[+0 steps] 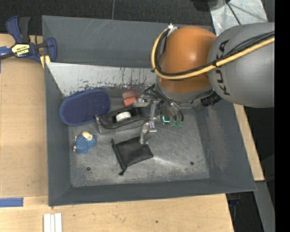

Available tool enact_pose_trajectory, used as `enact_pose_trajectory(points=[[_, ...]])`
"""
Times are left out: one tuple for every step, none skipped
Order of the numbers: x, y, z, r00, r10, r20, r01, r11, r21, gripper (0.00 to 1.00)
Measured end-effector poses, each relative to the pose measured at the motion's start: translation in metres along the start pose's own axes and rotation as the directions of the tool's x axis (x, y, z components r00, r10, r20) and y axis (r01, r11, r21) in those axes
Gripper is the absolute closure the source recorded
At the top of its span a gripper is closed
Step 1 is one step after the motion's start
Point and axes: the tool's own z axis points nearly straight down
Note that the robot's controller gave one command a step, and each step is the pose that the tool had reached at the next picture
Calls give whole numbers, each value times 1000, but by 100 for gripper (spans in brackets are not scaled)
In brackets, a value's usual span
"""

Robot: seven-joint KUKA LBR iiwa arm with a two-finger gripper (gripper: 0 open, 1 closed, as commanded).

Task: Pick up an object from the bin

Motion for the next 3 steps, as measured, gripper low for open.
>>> enact_pose_trajectory(points=[[9, -7, 56, 985, -172, 27, 172, 985, 5, 0], [9, -6, 57, 987, -160, 29, 160, 987, 4, 0], [9, -6, 58, 987, -160, 30, 160, 987, 4, 0]])
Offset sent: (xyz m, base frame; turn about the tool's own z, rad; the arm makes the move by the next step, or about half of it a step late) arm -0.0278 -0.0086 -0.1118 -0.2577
